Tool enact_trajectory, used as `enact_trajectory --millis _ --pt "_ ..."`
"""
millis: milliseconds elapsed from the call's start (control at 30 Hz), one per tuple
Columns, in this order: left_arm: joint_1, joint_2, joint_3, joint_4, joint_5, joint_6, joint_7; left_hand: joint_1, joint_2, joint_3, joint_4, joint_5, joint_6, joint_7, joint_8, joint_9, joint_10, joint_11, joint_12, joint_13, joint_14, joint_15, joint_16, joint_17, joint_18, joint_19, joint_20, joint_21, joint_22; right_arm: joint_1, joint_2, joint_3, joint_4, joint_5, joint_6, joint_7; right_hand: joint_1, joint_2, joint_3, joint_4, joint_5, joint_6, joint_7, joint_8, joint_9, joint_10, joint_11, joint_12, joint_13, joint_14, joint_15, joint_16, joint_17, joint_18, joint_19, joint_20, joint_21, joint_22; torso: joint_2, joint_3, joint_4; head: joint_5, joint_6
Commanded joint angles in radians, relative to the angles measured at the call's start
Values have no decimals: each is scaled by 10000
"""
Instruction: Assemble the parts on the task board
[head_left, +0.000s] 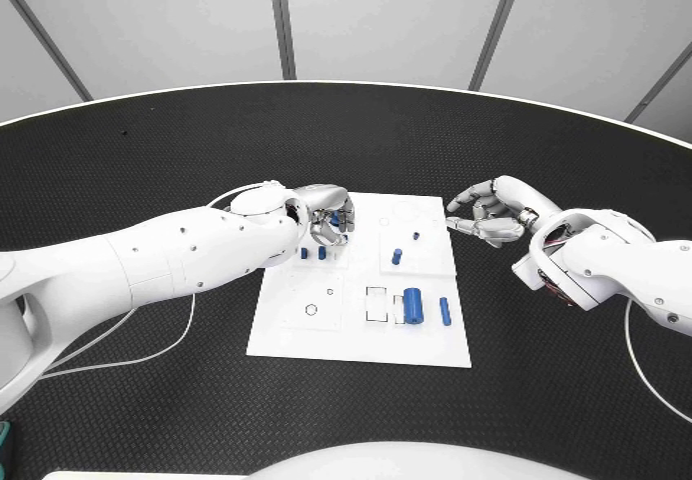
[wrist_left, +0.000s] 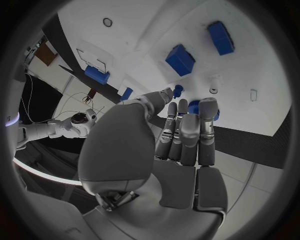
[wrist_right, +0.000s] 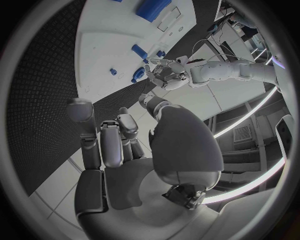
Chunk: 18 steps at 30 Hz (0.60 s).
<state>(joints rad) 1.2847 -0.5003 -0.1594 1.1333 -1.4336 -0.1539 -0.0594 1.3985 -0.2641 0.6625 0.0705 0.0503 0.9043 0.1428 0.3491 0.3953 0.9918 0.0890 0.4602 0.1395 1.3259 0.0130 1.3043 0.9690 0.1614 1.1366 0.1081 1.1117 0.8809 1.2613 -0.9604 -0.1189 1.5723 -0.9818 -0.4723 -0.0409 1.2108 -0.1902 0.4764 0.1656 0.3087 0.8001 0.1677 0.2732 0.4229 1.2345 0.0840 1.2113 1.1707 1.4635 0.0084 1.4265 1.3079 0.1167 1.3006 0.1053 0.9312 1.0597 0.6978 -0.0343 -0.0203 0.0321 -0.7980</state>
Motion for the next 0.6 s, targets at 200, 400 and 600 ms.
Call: enact_trajectory --millis 200,400,600 --pt "-8 130 0 -142 -1 132 -28 94 70 127 -67 -10 101 11 -85 -26 116 -19 -139 -32 62 22 59 -39 -135 27 -7 96 38 0 18 0 4 0 1 -3 38 -29 36 28 26 -79 17 63 -13 -61 -27 -34 -11 432 -59 -48 223 162 -50 -10 -15 8 4 3 -6 2 -6" --pt "-53 204 1 -318 -3 184 -80 109 87 151 -100 -10 130 33 -110 -31 124 -7 -197 -47 82 26 89 -5 -148 54 -10 157 113 0 14 0 9 0 0 -8 40 -29 37 27 27 -78 17 70 -15 -54 -27 -32 -11 429 -60 -60 212 164 -55 -11 -37 -5 4 2 0 -9 -35" --pt "-73 255 1 -452 -2 313 -150 143 119 187 -148 -10 151 65 -150 -41 100 24 -284 -72 21 46 43 -140 -135 -18 -3 133 57 0 17 0 9 0 4 -10 40 -29 37 27 27 -78 17 70 -15 -54 -27 -32 -11 429 -60 -60 212 164 -55 -11 -37 -5 3 -1 -1 -14 -52"
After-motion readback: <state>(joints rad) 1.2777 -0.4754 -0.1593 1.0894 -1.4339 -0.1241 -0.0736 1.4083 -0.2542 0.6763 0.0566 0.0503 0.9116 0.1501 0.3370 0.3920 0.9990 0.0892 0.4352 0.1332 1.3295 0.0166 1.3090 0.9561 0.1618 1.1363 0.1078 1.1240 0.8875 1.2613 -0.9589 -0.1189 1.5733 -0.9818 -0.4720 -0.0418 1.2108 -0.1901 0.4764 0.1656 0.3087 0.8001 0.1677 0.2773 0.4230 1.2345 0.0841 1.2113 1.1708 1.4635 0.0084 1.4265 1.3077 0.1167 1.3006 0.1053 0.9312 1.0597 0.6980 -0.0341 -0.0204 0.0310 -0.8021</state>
